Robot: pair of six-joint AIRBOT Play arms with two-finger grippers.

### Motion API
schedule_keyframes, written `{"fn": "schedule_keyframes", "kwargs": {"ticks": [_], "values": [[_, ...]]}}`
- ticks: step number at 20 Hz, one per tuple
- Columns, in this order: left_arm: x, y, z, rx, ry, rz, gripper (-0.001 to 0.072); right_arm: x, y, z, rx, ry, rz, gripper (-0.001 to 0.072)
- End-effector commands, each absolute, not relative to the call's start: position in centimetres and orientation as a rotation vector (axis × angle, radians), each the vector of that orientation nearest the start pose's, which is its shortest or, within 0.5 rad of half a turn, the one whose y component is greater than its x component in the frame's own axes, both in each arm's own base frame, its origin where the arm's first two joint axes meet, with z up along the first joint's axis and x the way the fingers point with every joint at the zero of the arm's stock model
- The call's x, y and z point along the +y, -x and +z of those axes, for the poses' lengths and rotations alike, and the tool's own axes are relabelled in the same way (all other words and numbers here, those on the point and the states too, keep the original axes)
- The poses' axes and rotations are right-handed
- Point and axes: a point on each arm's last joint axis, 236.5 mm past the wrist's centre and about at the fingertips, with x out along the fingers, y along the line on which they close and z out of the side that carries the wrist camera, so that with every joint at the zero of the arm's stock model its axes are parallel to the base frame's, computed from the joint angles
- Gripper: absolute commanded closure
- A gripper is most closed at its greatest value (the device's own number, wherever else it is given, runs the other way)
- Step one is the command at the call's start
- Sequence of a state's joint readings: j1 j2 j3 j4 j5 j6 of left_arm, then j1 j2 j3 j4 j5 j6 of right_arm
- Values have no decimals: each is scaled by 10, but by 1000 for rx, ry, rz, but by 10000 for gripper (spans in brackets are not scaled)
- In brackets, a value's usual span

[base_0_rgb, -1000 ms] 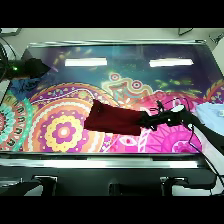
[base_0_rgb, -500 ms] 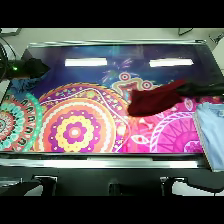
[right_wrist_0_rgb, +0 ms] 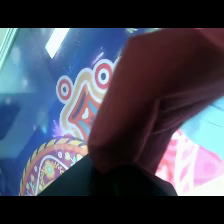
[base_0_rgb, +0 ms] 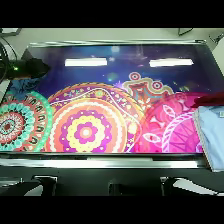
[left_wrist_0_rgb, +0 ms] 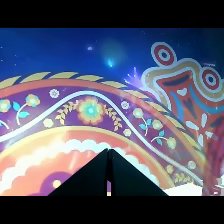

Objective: Fold the clothes and pants, and hang the long-sleeved shirts on hangers.

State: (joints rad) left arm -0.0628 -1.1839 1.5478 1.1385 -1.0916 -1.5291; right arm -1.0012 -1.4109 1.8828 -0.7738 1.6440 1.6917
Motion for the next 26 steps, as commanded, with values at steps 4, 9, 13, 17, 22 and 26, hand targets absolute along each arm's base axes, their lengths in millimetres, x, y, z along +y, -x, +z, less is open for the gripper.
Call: {"fn": "schedule_keyframes", "kwargs": {"ticks": [4, 9, 13, 17, 22, 26], "values": [[-128, -435, 241, 692, 269, -396, 680, -266, -253, 237, 795, -1124, -404, 674], [-130, -438, 245, 668, 272, -399, 679, -296, -198, 183, 956, -1116, -719, 674], [-130, -439, 245, 667, 272, -399, 679, -268, -144, 111, 1201, -1194, -854, 674], [-130, -438, 245, 668, 273, -399, 679, -257, -100, 51, 1367, -1194, -985, 674], [-130, -439, 245, 667, 272, -398, 679, -262, -107, 19, 1324, -1196, -984, 247], [-127, -448, 265, 586, 282, -386, 680, -292, -193, 78, 963, -1144, -749, 35]]}}
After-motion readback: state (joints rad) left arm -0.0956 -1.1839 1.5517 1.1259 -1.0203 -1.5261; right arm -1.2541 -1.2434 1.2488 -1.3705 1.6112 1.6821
